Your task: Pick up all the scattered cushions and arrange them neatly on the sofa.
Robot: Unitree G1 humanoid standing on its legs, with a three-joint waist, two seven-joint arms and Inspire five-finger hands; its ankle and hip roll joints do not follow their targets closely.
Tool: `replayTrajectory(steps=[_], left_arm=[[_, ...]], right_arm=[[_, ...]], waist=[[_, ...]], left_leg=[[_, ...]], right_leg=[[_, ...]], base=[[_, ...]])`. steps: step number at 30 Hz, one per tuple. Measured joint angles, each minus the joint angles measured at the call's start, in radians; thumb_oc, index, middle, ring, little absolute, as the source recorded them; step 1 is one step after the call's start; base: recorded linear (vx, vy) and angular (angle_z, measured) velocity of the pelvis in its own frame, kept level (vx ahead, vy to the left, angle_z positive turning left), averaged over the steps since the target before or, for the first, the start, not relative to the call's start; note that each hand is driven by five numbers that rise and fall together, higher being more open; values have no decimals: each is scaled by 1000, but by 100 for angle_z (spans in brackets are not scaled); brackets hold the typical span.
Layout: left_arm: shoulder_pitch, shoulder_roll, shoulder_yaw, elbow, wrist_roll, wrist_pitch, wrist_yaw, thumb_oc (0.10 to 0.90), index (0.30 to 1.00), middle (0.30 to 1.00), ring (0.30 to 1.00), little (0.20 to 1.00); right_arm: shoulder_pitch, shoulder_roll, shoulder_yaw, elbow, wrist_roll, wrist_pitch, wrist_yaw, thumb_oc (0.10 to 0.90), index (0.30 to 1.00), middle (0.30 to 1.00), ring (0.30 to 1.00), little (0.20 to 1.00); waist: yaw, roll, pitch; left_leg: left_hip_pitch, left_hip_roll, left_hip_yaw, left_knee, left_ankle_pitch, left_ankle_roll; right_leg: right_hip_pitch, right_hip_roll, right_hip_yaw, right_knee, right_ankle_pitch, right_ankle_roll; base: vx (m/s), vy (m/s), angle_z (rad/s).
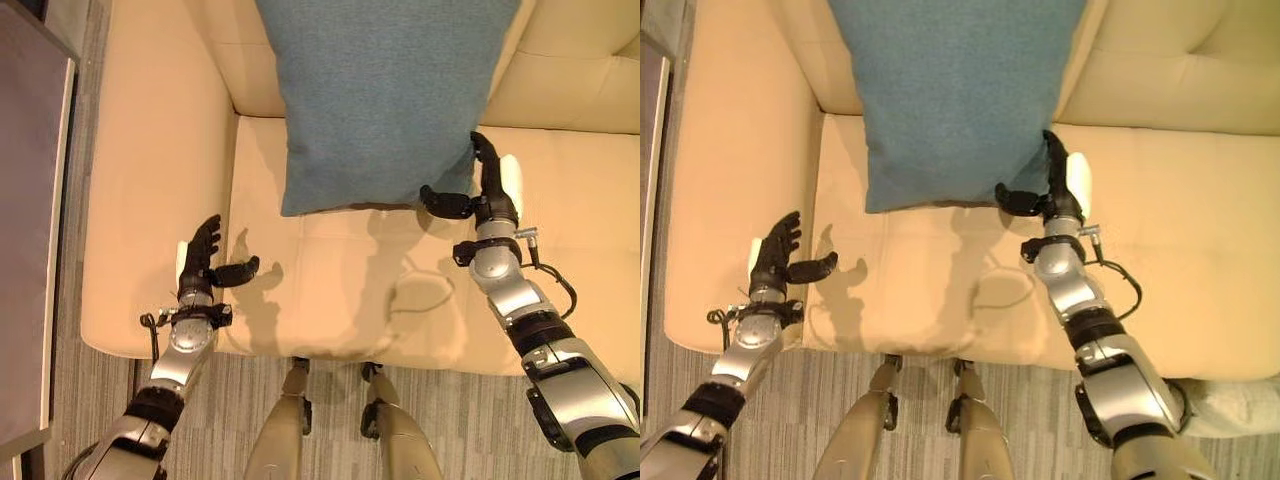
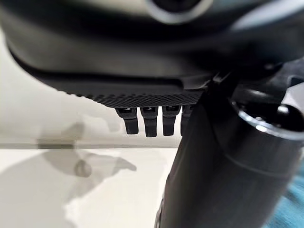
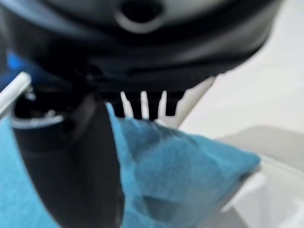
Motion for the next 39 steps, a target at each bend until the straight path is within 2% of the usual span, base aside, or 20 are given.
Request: replayTrajectory(steps=[4,6,8,9,11,14,18,21,23,27,28,29,30,31,32,34,35,36,37,39], left_arm=[[122,-6,71,13,-8,0,-42,800,900,900,900,900],[170,-17,91,44,-13,0,-61,800,900,900,900,900],[229,-33,106,107,-13,4,-91,800,900,900,900,900],[261,-46,114,129,-12,10,-102,800,900,900,900,900],[348,-92,138,194,-2,24,-135,800,900,900,900,900],[380,-150,158,262,19,51,-151,800,900,900,900,900],[400,-193,158,337,61,68,-186,800,900,900,900,900],[388,-208,156,426,100,78,-201,800,900,900,900,900],[368,-212,147,516,136,75,-206,800,900,900,900,900],[323,-227,123,692,208,82,-209,800,900,900,900,900],[315,-234,126,717,222,89,-209,800,900,900,900,900],[308,-238,128,741,228,96,-211,800,900,900,900,900],[313,-246,129,759,240,105,-212,800,900,900,900,900],[316,-255,129,770,242,114,-209,800,900,900,900,900],[316,-258,129,769,242,118,-209,800,900,900,900,900],[310,-270,126,745,242,118,-207,800,900,900,900,900],[308,-276,123,727,242,117,-208,800,900,900,900,900],[285,-278,105,709,243,117,-205,800,900,900,900,900],[278,-279,85,690,245,115,-204,800,900,900,900,900],[240,-274,68,679,263,99,-201,800,900,900,900,900]], right_arm=[[146,-52,-43,-59,-19,-1,19,800,900,900,900,900],[212,-56,-73,-61,-22,-2,31,800,900,900,900,900],[310,-57,-105,-64,-22,-2,63,800,900,900,900,900],[361,-57,-117,-65,-23,-2,79,800,900,900,900,900],[497,-63,-144,-63,-39,1,127,800,900,900,900,900],[609,-57,-154,-50,-71,1,167,800,900,900,900,900],[692,12,-148,0,-131,-7,206,800,900,900,900,900],[728,71,-114,78,-153,-1,229,800,900,900,900,900],[740,109,-94,161,-176,-27,229,800,900,900,900,900],[718,190,-5,406,-209,-23,239,800,900,900,900,900],[718,203,-4,433,-216,-17,239,800,900,900,900,900],[715,212,-1,450,-219,-14,240,800,900,900,900,900],[711,216,8,451,-222,-12,243,800,900,900,900,900],[726,210,8,454,-223,-7,243,800,900,900,900,900],[730,211,8,461,-223,2,244,800,900,900,900,900],[740,206,5,464,-223,2,245,800,900,900,900,900],[742,202,4,464,-223,2,246,800,900,900,900,900],[741,203,-4,465,-223,2,246,800,900,900,900,900],[724,205,-14,469,-223,5,246,800,900,900,900,900],[705,223,-14,468,-223,5,245,800,900,900,900,900]], waist=[[1,1,0],[2,1,-1],[-2,1,-1],[-6,1,-1],[-25,0,-7],[-36,-3,-24],[-60,-16,-75],[-59,-25,-127],[-60,-25,-154],[-54,-31,-164],[-61,-45,-159],[-61,-62,-148],[-63,-85,-139],[-80,-76,-142],[-89,-64,-149],[-117,-33,-164],[-125,-16,-173],[-136,-17,-176],[-132,-5,-179],[-136,-56,-164]], left_leg=[[69,-4,-6,0,-3,-3],[112,-2,-4,0,-23,-21],[175,-1,0,-1,-43,-17],[201,-1,1,-1,-49,-23],[258,1,4,-1,-64,-11],[290,6,4,-1,-67,-9],[324,18,0,-1,-74,-11],[345,27,-3,-6,-94,-3],[350,34,-11,-4,-96,-1],[324,37,-43,80,-89,-42],[322,21,-48,96,-88,-79],[312,-1,-46,178,-123,-87],[314,-24,-41,305,-181,-70],[341,-11,-55,417,-256,-59],[373,0,-66,433,-289,-59],[446,20,-79,361,-341,-58],[472,27,-79,280,-336,-52],[491,30,-76,226,-350,-50],[499,23,-76,161,-345,-27],[506,-33,-71,124,-318,-4]], right_leg=[[83,-5,-22,0,-25,6],[126,-3,-22,-1,-46,9],[189,-2,-21,-1,-62,16],[216,-3,-21,-1,-67,21],[271,-1,-23,-1,-79,14],[304,4,-24,-1,-80,13],[340,16,-25,-2,-92,10],[371,26,-27,-2,-105,-2],[380,34,-31,-1,-107,-5],[392,34,-57,-9,-114,-54],[387,9,-64,-9,-98,-81],[390,-16,-59,-8,-93,-88],[397,-49,-56,-8,-88,-88],[401,-60,-56,-8,-81,-80],[400,-59,-58,-7,-77,-75],[393,-56,-72,0,-62,-53],[383,-47,-69,0,-64,-31],[363,-56,-65,8,-34,-22],[338,-60,-63,21,-30,-11],[297,-117,-37,39,10,12]], base=[[72,-51,19],[97,-57,8],[80,-48,-1],[69,-50,-5],[69,-76,-4],[34,-50,0],[32,-60,0],[-37,-69,5],[-131,-41,11],[-159,51,18],[-55,67,-5],[-46,80,-22],[-115,197,-18],[-119,217,-11],[-100,175,11],[-172,192,22],[-196,202,30],[-244,221,18],[-275,224,5],[-297,212,-19]])
